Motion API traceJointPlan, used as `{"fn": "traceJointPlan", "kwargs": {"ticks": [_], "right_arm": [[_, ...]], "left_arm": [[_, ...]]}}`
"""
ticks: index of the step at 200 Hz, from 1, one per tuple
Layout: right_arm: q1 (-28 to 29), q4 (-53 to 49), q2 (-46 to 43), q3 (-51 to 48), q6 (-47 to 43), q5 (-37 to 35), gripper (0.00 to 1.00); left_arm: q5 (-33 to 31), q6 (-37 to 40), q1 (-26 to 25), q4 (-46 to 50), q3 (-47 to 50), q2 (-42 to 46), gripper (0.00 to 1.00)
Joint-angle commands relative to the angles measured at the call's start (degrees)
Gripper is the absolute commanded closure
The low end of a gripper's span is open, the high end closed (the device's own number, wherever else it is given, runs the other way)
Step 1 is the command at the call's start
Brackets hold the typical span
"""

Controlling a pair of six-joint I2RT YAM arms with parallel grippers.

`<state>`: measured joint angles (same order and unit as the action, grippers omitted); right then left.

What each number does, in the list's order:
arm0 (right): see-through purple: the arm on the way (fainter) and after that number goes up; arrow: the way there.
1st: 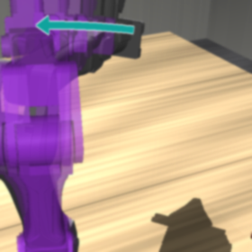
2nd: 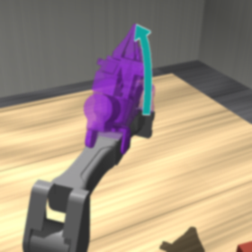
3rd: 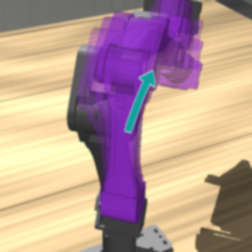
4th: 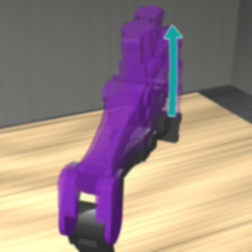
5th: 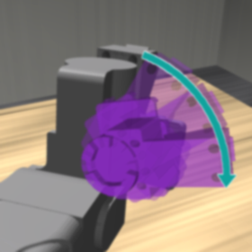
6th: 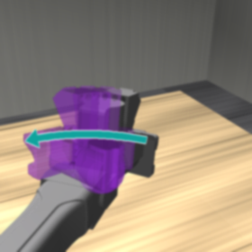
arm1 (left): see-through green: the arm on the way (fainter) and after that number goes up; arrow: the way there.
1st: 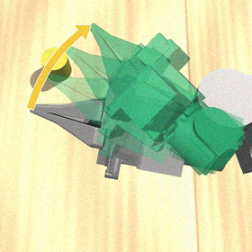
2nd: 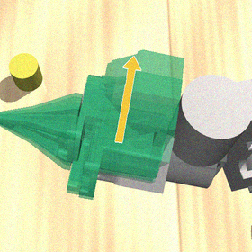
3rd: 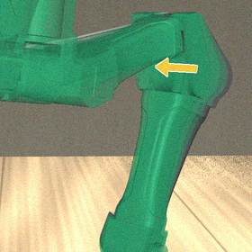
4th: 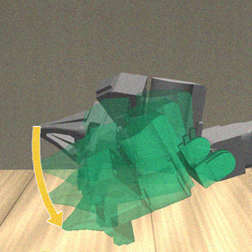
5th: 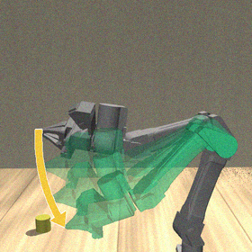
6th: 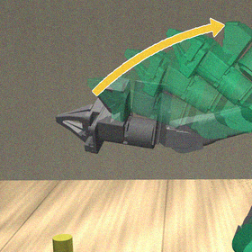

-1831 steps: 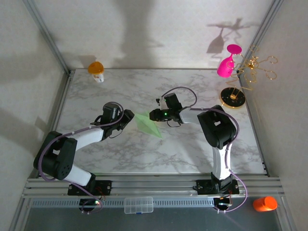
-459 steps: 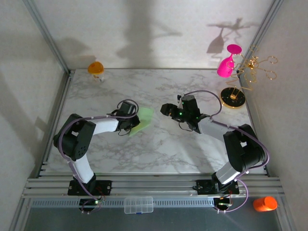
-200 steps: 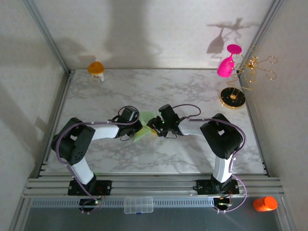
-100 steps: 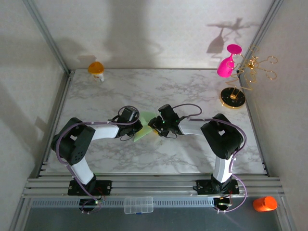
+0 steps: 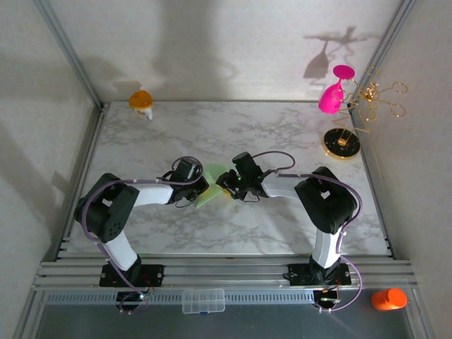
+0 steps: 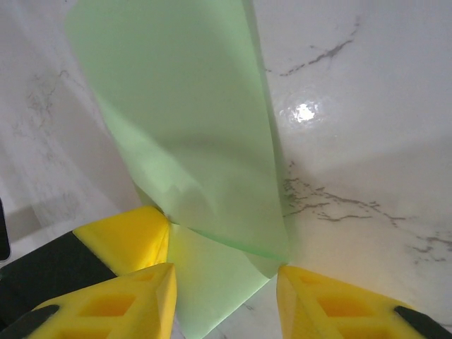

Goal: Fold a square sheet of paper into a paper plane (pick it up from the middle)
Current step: Fold the wing for the fifth time at the center of the table.

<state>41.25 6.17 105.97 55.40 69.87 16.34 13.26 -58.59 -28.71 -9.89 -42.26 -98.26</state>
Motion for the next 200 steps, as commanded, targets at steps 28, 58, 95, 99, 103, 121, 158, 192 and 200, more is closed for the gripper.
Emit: {"fn": "traceJointPlan", "kwargs": {"ticks": [28,58,95,99,103,121,158,192,200], "right_arm": [[-0.6,-0.3,-2.5,-0.9,-0.7,-2.1,0.57],[-0.6,1.6,-0.4,-0.1,-0.5,1.1,0.57],[-0.5,3.2,0.8,0.2,-0.3,2.9,0.59],[-0.5,3.2,0.9,0.3,-0.3,3.0,0.59],[-0.4,3.1,1.0,0.3,-0.3,3.1,0.59],[-0.3,3.1,1.3,0.5,-0.3,3.3,0.59],[-0.2,2.9,2.0,0.7,-0.3,3.6,0.59],[0.1,4.8,2.7,1.8,-1.1,5.3,0.68],[0.3,5.1,3.0,2.0,-1.3,5.7,0.69]], "left_arm": [[4.7,-2.9,3.9,0.1,4.4,1.8,0.88],[5.9,-3.6,4.5,-1.3,5.2,1.2,0.88],[6.1,-3.7,4.6,-1.7,5.6,0.6,0.88],[6.1,-3.6,4.6,-1.8,5.6,0.6,0.88],[6.1,-3.6,4.7,-1.7,5.6,0.6,0.88],[6.1,-3.6,4.7,-1.7,5.6,0.4,0.88],[5.9,-3.3,4.7,-1.4,5.6,0.6,0.89],[5.9,-3.1,4.7,-1.2,5.6,0.7,0.88],[5.9,-3.1,4.7,-1.2,5.6,0.8,0.88]]}}
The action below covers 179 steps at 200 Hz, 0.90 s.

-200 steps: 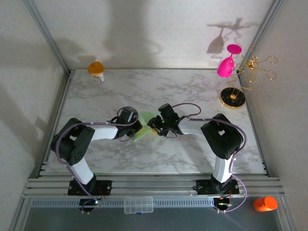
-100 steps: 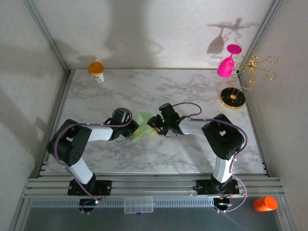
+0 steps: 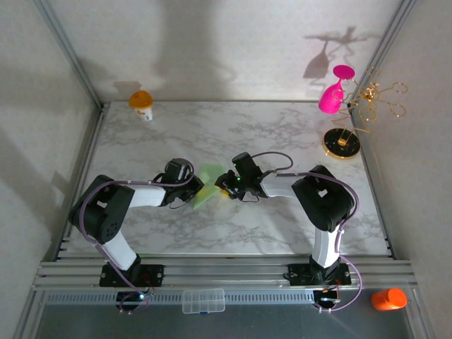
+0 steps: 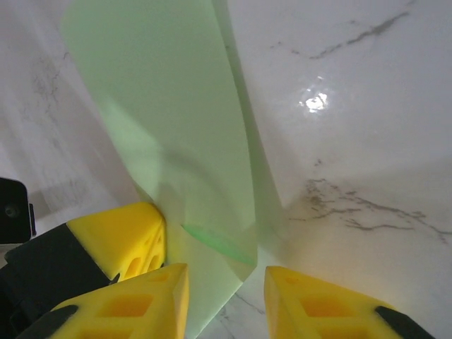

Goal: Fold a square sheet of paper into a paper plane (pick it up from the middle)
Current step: Fold the wing for the fifth time at the center of the table.

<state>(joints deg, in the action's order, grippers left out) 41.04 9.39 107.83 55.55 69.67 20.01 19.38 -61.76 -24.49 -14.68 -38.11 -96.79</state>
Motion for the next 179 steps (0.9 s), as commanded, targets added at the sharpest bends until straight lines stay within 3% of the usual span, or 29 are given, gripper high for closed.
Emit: {"fn": "traceJointPlan", "kwargs": {"ticks": [1,116,179], "right_arm": [[0.5,1.9,1.2,1.8,-1.1,2.1,0.69],[0.7,5.0,4.2,2.9,-1.0,6.4,0.77],[-0.1,2.9,1.8,2.8,-4.0,2.7,0.92]], "left_arm": [[-0.2,0.1,0.5,3.6,1.5,-0.7,0.88],[0.1,0.2,0.5,3.9,0.9,0.8,0.88],[0.8,1.1,0.7,3.5,-0.1,4.3,0.82]]}}
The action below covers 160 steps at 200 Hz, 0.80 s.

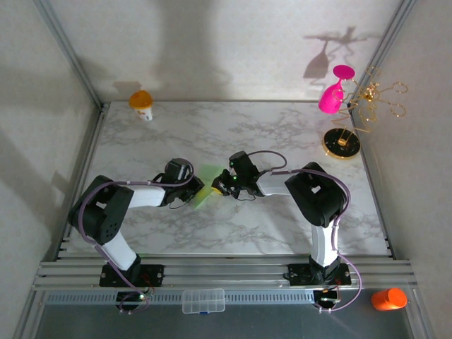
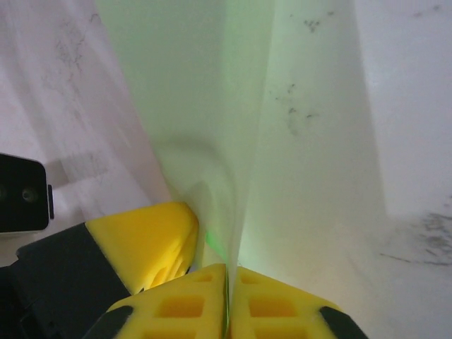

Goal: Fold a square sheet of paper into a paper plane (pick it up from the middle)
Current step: Fold the wing for the fifth time at the center of the table.

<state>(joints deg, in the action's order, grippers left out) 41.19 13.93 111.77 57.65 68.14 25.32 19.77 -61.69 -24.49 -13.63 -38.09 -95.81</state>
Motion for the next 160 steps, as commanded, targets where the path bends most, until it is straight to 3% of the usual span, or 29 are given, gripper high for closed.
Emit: {"fn": "traceJointPlan", "kwargs": {"ticks": [1,53,83,116,160], "right_arm": [[-0.3,-1.7,-2.3,0.7,-2.5,-2.8,0.92],[-3.4,-5.9,-12.3,-4.2,-5.8,-13.1,0.95],[-5.8,-6.5,-16.4,-8.5,-3.2,-15.1,0.95],[-8.3,-6.4,-19.6,-11.9,0.3,-15.5,0.95],[-10.5,-8.1,-21.4,-13.2,2.6,-13.4,0.96]], "left_arm": [[0.4,1.1,0.7,2.5,-0.2,3.5,0.82],[-5.6,10.4,-1.1,5.5,-3.4,11.9,0.58],[-9.5,21.6,-6.4,5.0,-5.6,11.8,0.47],[-15.6,35.0,-13.8,1.5,-6.6,9.9,0.27],[-18.4,52.8,-19.6,-10.8,-3.1,6.6,0.25]]}}
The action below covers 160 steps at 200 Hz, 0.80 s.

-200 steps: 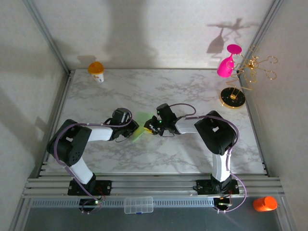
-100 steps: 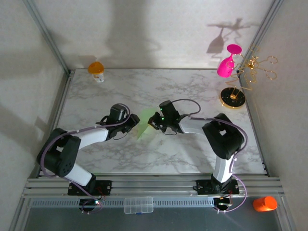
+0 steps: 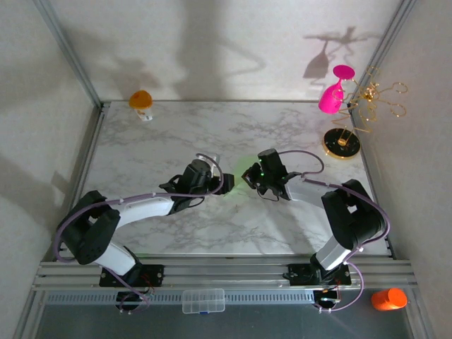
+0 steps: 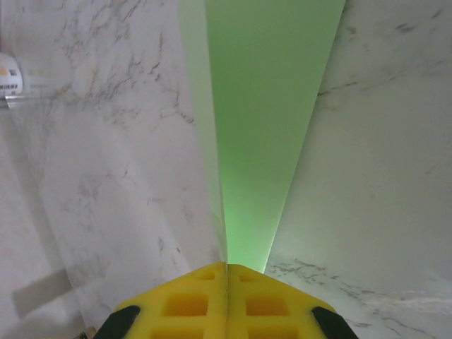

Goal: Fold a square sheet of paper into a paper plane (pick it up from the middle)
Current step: Fold the wing for the fifth time at the center of the table.

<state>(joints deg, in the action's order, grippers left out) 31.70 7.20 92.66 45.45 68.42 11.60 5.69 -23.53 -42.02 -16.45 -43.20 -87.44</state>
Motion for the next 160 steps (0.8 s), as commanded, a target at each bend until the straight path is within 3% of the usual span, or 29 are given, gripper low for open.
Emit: {"fn": "traceJointPlan", "kwargs": {"ticks": [1,57,103,160], "right_arm": [[-1.0,-1.4,-2.2,-1.0,2.3,0.4,0.96],[-2.6,0.8,-1.4,-2.4,5.3,5.8,0.96],[-3.2,0.1,-1.2,-2.3,5.3,7.7,0.97],[-3.3,0.2,-0.8,-2.5,5.4,9.4,0.96]], "left_arm": [[-4.3,15.0,-2.2,-8.2,2.0,-1.8,0.25],[-4.2,31.0,-6.0,-12.0,1.9,-8.0,0.29],[-5.1,37.3,-6.2,-15.0,1.1,-13.1,0.42],[-5.6,39.9,-6.3,-17.9,0.6,-15.9,0.54]]}}
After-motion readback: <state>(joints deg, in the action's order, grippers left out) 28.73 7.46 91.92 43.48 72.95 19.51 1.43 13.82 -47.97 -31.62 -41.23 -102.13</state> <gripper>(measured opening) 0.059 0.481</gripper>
